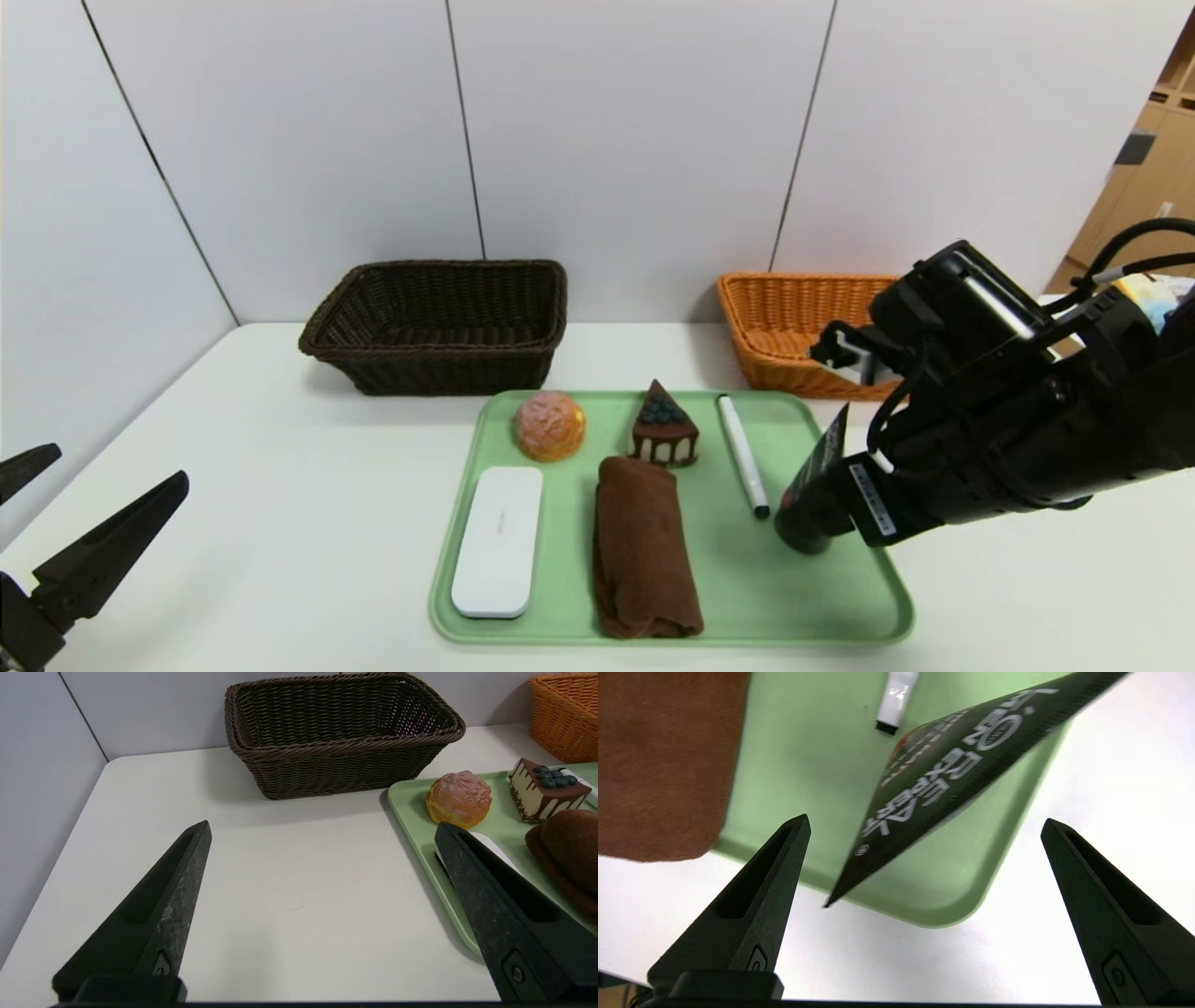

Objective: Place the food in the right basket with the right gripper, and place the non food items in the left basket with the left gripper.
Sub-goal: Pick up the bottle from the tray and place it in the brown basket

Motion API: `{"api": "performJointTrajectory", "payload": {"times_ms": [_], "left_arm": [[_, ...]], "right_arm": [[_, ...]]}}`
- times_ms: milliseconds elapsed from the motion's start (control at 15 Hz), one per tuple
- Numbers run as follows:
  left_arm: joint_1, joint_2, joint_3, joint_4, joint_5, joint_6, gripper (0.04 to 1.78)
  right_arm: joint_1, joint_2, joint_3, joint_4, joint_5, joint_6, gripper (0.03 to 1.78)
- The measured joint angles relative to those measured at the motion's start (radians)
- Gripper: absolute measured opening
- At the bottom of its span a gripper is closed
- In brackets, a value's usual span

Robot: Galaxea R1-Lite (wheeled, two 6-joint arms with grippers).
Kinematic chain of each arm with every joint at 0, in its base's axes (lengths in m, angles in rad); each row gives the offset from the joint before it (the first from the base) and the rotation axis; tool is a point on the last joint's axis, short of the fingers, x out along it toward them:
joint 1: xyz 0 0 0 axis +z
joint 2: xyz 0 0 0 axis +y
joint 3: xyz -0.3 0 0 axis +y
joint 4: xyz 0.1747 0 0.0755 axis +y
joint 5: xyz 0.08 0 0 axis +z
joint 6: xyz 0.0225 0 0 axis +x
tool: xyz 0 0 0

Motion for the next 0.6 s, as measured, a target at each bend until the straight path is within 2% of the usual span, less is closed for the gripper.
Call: {"api": "performJointTrajectory", "payload": {"times_ms": [133, 267, 333, 600], "left_arm": [[0.000, -0.013, 0.003, 0.004, 0.000, 0.000, 1.69], [0.000, -0.023, 0.009, 0.004, 0.000, 0.000, 1.69], [0.000, -0.028, 0.014, 0.004, 0.000, 0.000, 1.69], [0.001, -0.041, 0.020, 0.004, 0.000, -0.001, 1.69]], "right_arm": [[0.000, -0.018, 0.065, -0.077, -0.008, -0.013, 1.71], [-0.001, -0.039, 0.192, -0.232, -0.014, -0.050, 1.71], [-0.003, -0.050, 0.284, -0.360, -0.015, -0.079, 1.71], [-0.006, -0.056, 0.517, -0.826, -0.018, -0.145, 1.71]]}}
